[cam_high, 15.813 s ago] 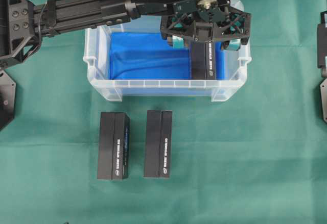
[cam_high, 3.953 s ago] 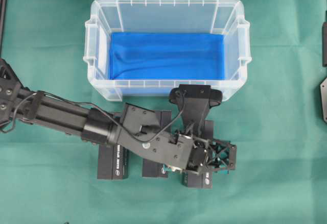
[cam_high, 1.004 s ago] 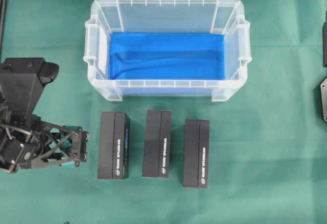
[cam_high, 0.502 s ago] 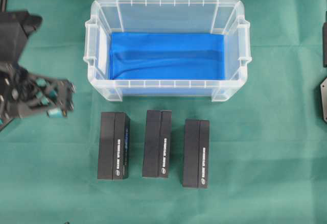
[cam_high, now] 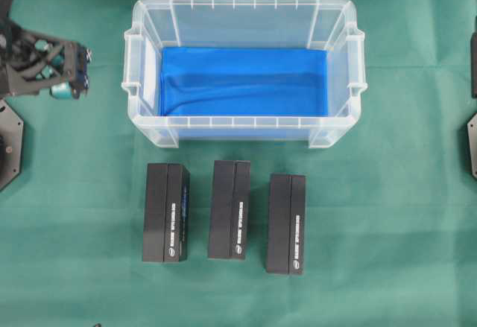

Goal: Take the box out of the case with the left arm.

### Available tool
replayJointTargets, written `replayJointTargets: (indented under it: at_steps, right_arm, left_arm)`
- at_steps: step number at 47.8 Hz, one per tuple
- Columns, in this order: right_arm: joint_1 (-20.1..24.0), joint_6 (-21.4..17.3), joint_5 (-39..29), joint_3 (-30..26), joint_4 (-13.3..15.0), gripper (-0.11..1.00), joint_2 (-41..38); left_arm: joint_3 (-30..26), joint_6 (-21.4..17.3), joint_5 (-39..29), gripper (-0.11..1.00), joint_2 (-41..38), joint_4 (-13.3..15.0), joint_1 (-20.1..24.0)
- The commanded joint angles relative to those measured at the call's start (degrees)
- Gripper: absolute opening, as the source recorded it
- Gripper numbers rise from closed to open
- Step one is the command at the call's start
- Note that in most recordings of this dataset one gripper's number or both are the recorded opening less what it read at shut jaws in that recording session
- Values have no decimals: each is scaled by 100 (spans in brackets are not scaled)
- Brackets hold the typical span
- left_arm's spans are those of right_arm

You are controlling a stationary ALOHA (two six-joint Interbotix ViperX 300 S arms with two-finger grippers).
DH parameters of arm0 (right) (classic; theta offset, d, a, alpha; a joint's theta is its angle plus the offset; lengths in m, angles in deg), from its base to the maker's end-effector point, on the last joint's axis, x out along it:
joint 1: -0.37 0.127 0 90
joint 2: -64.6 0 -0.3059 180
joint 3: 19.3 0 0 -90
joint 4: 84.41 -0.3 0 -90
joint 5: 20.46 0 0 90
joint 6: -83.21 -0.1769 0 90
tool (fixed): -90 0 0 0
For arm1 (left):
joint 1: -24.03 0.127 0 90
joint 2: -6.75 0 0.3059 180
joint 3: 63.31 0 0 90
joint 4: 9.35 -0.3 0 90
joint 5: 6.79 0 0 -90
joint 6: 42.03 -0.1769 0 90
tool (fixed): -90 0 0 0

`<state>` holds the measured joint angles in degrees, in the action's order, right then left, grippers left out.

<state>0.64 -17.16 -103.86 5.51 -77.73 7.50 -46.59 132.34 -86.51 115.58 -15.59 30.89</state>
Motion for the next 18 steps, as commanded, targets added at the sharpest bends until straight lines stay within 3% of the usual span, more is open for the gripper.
replayJointTargets:
  at_steps: [1, 18]
  right_arm:
    - [0, -9, 0, -105, -9, 3, -9]
    - [0, -9, -18, -105, -9, 3, -9]
  left_arm:
    - [-97, -70, -18, 87, 53, 105, 202]
    - [-88, -167, -26, 87, 79, 132, 352]
